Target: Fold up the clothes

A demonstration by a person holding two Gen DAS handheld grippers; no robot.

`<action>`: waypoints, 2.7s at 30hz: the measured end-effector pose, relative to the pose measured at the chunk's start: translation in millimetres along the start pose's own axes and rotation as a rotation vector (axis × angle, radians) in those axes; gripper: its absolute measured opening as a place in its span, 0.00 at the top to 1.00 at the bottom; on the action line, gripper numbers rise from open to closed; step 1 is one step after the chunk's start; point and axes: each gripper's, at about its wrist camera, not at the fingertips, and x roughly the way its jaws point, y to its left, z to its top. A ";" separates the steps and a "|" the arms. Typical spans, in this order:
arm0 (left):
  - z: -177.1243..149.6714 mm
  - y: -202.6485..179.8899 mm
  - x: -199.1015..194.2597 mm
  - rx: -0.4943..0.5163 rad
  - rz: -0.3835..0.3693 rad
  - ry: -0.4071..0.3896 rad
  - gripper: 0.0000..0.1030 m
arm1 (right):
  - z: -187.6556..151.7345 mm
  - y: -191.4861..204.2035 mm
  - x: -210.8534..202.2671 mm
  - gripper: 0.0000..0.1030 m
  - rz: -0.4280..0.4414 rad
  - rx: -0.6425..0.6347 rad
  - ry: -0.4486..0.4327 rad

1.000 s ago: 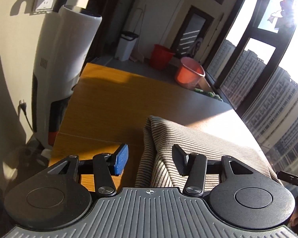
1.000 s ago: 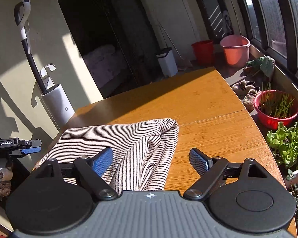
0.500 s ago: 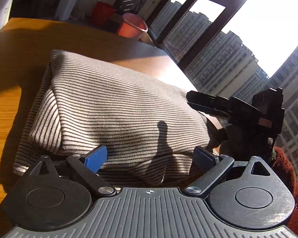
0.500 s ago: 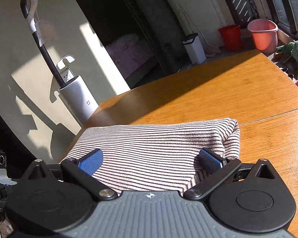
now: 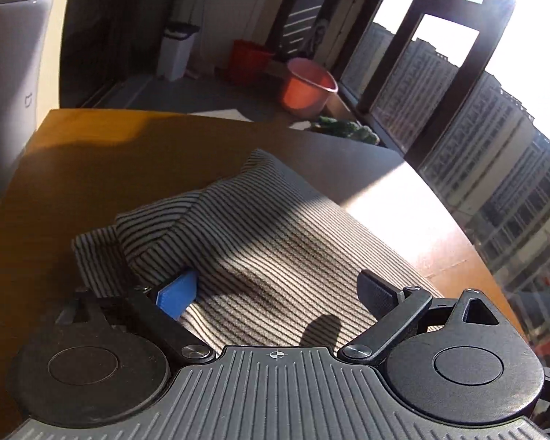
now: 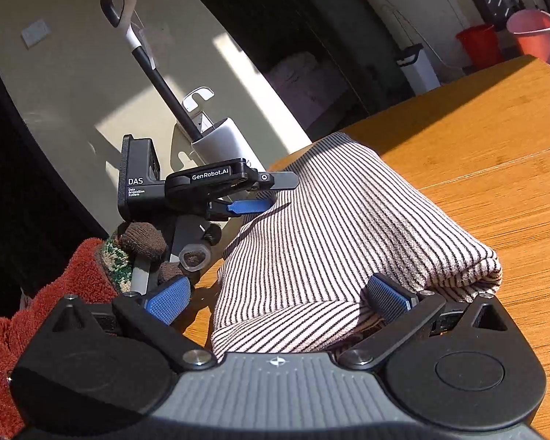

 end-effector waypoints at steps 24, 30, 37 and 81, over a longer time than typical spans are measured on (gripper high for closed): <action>-56.7 -10.9 -34.4 -0.077 -0.124 0.101 0.31 | -18.5 42.5 28.3 0.00 -0.387 -0.210 -0.014; -39.3 -37.5 -3.5 0.043 -0.059 0.081 0.20 | -22.8 59.6 38.9 0.00 -0.458 -0.248 0.018; -24.4 -46.9 -4.7 0.046 -0.007 0.081 0.18 | -24.7 63.4 44.2 0.00 -0.485 -0.238 0.020; -37.6 -43.1 -45.5 -0.009 -0.193 -0.028 0.18 | -32.2 66.7 31.1 0.00 -0.480 -0.174 -0.011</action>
